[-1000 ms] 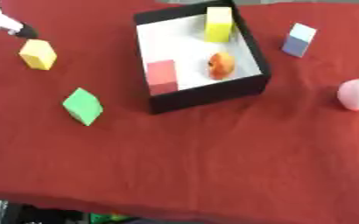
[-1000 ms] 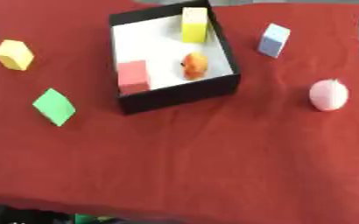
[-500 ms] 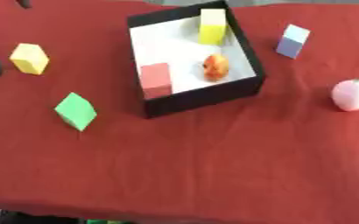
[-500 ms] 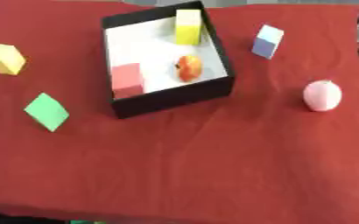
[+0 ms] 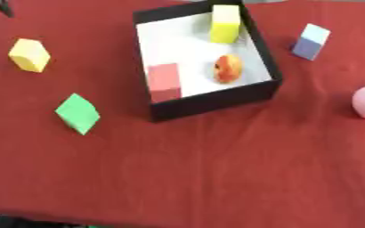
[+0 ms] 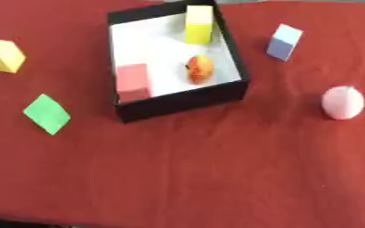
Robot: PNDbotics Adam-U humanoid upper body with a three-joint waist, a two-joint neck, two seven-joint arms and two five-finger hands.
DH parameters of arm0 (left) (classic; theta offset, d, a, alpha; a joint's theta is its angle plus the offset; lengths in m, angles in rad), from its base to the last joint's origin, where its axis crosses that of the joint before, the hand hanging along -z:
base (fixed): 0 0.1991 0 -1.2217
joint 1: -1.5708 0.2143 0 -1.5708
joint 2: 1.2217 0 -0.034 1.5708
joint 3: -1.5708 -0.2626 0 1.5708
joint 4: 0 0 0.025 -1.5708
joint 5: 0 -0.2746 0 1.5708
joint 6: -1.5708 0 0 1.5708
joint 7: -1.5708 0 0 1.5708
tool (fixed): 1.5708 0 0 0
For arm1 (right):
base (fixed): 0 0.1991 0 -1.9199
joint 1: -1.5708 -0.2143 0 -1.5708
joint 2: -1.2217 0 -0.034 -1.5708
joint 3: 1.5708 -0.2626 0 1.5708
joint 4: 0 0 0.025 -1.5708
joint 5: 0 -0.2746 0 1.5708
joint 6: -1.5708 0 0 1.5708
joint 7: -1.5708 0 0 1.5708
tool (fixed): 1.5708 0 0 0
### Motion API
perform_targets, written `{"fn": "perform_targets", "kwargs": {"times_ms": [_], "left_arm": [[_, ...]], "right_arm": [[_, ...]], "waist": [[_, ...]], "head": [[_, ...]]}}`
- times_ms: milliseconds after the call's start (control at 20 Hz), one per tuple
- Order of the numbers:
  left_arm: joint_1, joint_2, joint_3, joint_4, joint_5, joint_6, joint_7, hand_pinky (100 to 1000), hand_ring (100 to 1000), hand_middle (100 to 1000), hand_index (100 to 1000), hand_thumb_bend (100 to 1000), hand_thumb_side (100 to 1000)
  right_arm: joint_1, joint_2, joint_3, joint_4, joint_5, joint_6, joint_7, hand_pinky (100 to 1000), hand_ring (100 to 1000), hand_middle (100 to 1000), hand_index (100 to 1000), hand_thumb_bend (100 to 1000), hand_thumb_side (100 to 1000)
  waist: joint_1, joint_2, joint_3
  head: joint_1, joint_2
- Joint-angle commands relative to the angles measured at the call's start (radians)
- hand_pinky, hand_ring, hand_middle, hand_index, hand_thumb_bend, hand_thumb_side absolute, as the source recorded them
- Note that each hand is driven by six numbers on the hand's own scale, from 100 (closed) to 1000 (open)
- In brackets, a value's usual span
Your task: Pick up objects on the table and place them in the box.
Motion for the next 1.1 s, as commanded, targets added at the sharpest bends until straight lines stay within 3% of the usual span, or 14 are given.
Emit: {"fn": "perform_targets", "kwargs": {"times_ms": [50, 550, 1100], "left_arm": [[-0.03, 0.005, 0.021, 0.079, -0.059, -0.023, 0.028, 892, 910, 797, 824, 805, 100], [-0.065, -0.048, 0.018, 0.139, 0.002, -0.09, 0.127, 889, 914, 775, 797, 700, 100], [-0.127, -0.1, 0.024, 0.226, -0.065, -0.082, 0.153, 881, 914, 785, 787, 646, 100]], "right_arm": [[-0.019, -0.019, 0.0, -0.023, 0.006, -0.001, 0.003, 808, 826, 842, 892, 100, 397], [-0.031, -0.006, 0.007, -0.022, 0.001, 0.001, 0.008, 809, 826, 841, 890, 100, 404], [-0.035, -0.002, 0.009, -0.023, 0.0, 0.001, 0.009, 809, 826, 837, 890, 100, 404]], "waist": [[0.0, -0.014, -0.003], [-0.008, -0.002, -0.011], [-0.013, 0.005, -0.022]], "head": [[0.014, -0.009], [0.024, -0.015], [0.045, -0.014]]}}
